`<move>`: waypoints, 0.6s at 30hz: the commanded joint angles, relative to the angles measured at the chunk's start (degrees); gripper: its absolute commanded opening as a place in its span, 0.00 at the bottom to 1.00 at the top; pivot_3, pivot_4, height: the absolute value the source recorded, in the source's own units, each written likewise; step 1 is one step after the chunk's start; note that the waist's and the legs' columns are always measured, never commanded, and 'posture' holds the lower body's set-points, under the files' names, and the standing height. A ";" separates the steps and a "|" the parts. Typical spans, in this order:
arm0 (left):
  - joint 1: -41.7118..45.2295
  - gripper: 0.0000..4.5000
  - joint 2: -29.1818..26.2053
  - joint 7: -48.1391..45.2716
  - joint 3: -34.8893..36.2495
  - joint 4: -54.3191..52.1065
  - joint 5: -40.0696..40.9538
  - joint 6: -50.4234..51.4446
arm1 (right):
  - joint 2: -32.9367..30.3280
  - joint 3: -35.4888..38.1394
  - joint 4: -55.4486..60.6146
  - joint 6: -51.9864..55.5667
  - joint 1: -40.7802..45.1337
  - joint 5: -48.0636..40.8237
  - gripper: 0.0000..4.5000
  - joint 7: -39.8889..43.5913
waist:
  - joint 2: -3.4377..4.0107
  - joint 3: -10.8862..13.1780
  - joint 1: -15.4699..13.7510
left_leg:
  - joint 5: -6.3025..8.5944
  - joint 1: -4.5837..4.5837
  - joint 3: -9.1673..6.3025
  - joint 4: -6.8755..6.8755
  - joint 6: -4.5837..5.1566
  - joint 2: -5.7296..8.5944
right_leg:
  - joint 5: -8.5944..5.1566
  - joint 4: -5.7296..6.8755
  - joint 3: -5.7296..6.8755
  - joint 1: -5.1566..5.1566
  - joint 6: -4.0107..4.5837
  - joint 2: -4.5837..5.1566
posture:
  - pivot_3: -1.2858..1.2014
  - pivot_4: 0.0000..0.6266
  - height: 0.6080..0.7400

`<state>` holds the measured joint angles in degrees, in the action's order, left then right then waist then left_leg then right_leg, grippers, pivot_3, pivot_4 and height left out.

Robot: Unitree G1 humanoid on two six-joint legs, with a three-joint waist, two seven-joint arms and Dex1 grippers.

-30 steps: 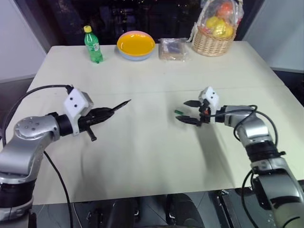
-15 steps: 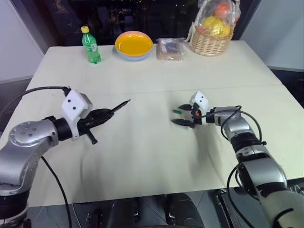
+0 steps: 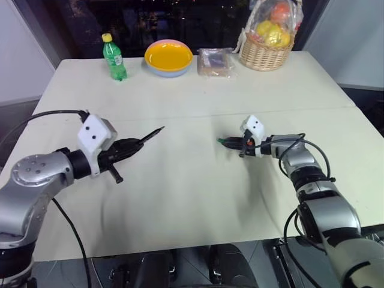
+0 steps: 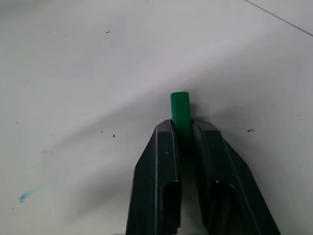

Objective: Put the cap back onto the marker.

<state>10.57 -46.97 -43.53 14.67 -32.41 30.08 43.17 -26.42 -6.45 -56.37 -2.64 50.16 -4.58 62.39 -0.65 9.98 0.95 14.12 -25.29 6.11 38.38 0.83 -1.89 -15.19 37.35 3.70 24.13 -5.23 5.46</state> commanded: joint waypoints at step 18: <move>20.45 0.00 2.79 -17.00 -18.78 27.68 -10.61 -23.84 | -17.13 -0.36 49.31 11.71 -7.32 -1.69 0.01 10.89 | 0.08 0.05 -0.32 | -0.01 -0.01 0.07 -0.01 0.00 0.02 | 0.00 0.01 0.00 0.06 0.00 -0.07 | 0.52 0.24 1.00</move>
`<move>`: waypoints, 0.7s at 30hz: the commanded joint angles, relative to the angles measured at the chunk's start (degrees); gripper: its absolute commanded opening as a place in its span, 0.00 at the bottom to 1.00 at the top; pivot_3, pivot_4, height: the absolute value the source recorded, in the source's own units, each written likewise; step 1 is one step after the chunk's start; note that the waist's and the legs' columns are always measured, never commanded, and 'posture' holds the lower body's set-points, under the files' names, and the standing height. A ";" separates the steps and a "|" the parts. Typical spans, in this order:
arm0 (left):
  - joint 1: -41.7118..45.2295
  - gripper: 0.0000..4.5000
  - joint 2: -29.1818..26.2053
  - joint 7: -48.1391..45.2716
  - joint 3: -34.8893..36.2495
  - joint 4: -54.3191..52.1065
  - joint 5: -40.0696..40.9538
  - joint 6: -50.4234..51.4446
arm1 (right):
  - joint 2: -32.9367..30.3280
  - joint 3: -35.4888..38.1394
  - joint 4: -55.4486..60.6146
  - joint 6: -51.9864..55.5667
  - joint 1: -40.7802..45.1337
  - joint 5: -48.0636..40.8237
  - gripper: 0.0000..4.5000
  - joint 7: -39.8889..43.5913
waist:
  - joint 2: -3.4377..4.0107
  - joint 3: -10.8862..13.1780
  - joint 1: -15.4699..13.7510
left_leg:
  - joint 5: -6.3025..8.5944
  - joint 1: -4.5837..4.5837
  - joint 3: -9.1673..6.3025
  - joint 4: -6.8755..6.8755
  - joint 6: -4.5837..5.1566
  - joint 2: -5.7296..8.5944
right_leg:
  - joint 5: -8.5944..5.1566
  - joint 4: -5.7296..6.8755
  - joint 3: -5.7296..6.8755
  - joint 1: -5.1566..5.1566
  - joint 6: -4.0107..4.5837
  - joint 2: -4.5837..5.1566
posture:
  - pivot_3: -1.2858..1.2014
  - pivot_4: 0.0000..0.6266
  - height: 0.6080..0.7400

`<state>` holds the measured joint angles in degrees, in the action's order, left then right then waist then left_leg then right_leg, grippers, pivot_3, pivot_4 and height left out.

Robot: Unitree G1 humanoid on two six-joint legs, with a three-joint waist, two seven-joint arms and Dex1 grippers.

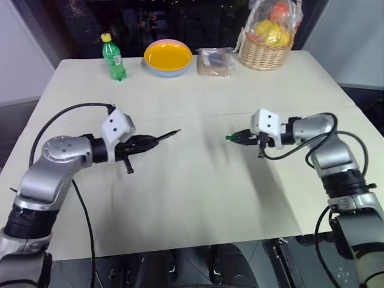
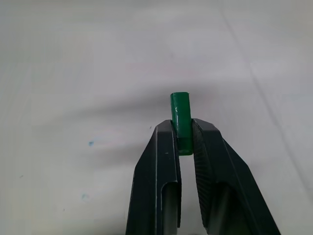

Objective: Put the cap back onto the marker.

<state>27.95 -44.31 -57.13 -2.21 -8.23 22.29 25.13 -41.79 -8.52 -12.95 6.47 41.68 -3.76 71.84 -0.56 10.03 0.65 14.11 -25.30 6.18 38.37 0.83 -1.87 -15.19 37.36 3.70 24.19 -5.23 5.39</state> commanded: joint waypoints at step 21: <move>14.17 0.00 8.10 -11.70 -8.23 12.74 -9.40 -15.88 | -2.14 -0.28 14.31 7.52 3.37 -4.85 0.01 2.06 | -0.01 0.00 -0.08 | 0.01 -0.04 0.02 0.14 0.03 0.01 | 0.00 0.07 -0.01 0.01 -0.01 -0.01 | 0.52 0.24 1.00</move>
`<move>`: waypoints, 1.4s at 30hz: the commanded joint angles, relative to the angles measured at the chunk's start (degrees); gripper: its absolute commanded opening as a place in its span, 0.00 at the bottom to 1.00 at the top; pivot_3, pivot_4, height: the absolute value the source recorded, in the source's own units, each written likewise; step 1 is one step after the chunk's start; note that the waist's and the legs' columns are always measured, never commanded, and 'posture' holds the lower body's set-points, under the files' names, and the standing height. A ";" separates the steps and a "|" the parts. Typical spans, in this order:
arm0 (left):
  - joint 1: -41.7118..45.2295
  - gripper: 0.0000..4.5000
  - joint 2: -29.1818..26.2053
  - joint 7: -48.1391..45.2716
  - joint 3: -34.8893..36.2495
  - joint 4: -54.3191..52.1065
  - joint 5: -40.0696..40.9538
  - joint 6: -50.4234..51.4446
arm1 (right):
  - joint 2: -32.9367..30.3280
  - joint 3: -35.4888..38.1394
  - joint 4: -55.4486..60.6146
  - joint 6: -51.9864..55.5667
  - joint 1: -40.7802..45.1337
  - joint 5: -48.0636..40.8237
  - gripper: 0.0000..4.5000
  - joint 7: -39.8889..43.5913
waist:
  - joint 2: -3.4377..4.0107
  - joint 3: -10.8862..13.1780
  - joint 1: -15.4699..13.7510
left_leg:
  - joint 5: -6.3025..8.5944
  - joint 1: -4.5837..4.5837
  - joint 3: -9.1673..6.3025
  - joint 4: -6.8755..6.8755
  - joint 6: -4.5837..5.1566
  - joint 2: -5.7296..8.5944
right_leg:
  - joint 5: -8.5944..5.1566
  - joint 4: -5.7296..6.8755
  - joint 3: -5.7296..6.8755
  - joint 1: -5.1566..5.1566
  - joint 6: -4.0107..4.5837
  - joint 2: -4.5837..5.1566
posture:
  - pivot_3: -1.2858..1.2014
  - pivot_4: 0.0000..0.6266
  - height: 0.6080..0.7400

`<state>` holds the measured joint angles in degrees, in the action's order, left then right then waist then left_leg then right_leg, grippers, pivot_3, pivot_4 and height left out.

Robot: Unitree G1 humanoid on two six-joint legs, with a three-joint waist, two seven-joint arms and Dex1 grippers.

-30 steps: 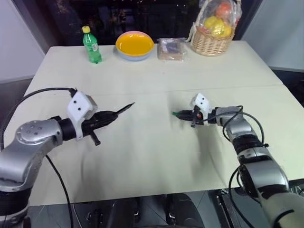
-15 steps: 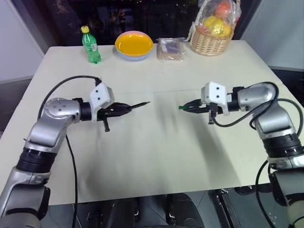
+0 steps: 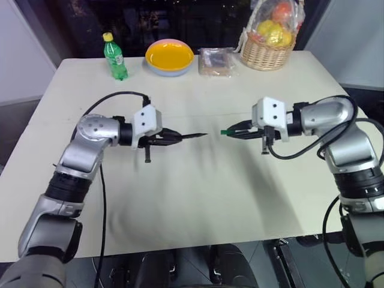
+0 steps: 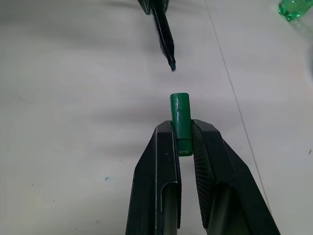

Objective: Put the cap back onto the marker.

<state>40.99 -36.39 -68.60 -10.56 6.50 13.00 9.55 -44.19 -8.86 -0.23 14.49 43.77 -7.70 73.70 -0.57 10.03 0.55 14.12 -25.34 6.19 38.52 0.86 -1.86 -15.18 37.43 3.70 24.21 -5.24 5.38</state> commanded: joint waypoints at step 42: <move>-0.42 0.00 0.68 0.47 0.51 -7.30 -0.99 2.31 | 1.82 -1.31 -1.11 -1.36 2.70 -0.84 0.01 0.52 | 0.00 0.00 -0.01 | 0.13 -0.08 -0.04 0.47 0.22 -0.06 | 0.00 0.20 -0.01 -0.05 0.00 -0.03 | 0.52 0.24 1.00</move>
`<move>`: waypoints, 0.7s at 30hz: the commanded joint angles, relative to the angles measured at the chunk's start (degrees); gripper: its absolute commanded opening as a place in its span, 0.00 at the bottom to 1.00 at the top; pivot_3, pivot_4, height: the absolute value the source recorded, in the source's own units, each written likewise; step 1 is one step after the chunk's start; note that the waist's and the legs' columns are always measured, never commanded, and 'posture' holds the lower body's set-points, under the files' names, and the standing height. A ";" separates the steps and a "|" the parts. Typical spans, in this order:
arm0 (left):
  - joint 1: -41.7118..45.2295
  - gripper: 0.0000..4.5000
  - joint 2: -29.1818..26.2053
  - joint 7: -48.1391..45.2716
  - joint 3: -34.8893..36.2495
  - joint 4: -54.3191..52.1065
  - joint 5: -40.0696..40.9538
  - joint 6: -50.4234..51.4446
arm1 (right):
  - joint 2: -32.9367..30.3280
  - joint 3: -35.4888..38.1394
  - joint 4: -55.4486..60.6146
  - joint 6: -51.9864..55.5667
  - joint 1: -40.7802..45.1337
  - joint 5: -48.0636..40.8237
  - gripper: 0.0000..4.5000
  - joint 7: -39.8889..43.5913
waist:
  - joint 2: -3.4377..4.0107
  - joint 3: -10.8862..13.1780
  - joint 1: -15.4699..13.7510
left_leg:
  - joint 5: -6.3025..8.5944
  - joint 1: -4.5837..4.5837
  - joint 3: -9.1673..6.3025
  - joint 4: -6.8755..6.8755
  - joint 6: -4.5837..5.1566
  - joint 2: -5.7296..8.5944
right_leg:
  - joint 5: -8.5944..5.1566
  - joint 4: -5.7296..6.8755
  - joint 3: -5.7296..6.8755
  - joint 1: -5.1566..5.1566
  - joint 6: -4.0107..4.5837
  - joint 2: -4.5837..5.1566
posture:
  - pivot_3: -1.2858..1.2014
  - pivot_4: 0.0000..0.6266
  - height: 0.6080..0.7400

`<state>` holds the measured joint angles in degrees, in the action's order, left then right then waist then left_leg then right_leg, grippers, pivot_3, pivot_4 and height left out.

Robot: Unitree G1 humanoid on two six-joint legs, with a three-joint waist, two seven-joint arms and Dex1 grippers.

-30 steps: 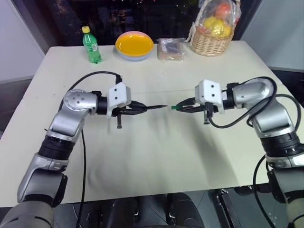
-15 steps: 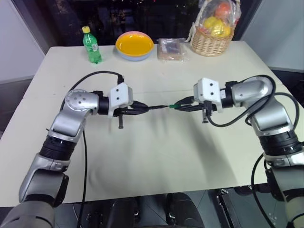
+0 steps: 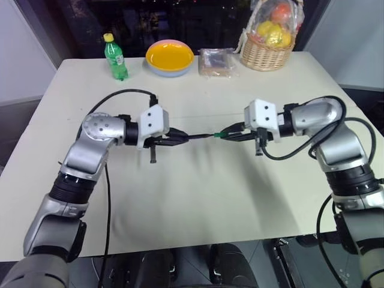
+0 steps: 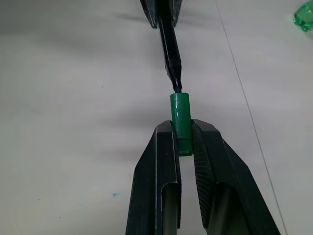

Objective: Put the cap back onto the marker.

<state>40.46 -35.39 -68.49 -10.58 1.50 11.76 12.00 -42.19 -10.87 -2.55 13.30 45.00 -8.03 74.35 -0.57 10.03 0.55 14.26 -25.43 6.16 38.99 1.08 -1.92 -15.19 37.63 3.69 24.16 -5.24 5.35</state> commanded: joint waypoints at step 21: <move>0.50 0.00 0.61 0.12 -0.46 -1.81 -0.55 -1.46 | 1.71 -0.15 6.38 4.31 2.50 -3.44 0.01 1.15 | 0.00 0.00 0.00 | 0.02 0.00 0.00 0.02 0.04 0.00 | 0.00 0.02 0.00 0.00 0.00 0.00 | 0.52 0.24 1.00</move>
<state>40.29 -34.91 -68.59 -10.63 1.09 11.71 11.66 -41.36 -11.09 0.48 18.01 45.22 -9.37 74.83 -0.57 10.03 0.55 14.28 -25.43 6.16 39.02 1.13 -1.92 -15.19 37.65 3.69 24.16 -5.24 5.35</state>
